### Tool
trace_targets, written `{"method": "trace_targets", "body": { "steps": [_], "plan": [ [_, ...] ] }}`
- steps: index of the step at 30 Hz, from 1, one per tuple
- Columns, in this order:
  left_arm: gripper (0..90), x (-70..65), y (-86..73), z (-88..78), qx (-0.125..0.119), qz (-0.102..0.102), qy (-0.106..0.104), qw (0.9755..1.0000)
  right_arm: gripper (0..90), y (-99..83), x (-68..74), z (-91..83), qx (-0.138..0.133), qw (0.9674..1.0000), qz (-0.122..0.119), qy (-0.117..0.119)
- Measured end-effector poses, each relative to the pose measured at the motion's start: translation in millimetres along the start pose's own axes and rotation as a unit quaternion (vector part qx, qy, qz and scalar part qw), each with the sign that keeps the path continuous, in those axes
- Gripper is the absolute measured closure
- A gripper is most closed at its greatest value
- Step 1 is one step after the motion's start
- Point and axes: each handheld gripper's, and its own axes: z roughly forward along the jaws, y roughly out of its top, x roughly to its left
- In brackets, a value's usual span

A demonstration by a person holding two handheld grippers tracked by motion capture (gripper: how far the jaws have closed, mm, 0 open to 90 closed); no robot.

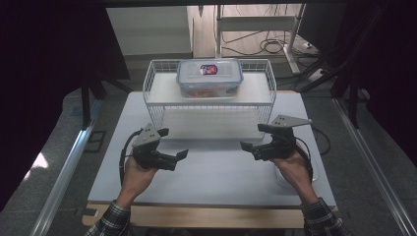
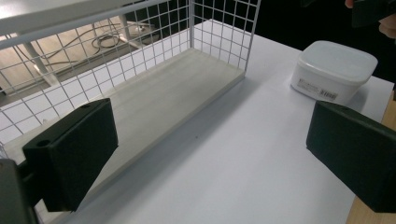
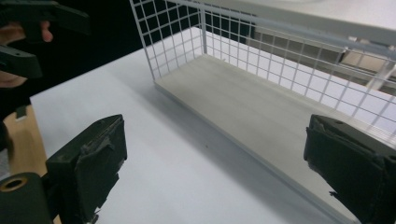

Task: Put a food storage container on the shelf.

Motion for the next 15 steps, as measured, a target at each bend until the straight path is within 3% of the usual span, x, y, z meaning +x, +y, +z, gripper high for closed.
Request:
{"method": "trace_targets", "body": {
  "steps": [15],
  "plan": [
    [3.0, -14.0, -36.7, -0.7, 0.007, -0.008, 0.006, 0.9999, 6.4, -43.0, 7.2, -11.9, 0.009, 0.9997, 0.009, -0.019]
  ]
}}
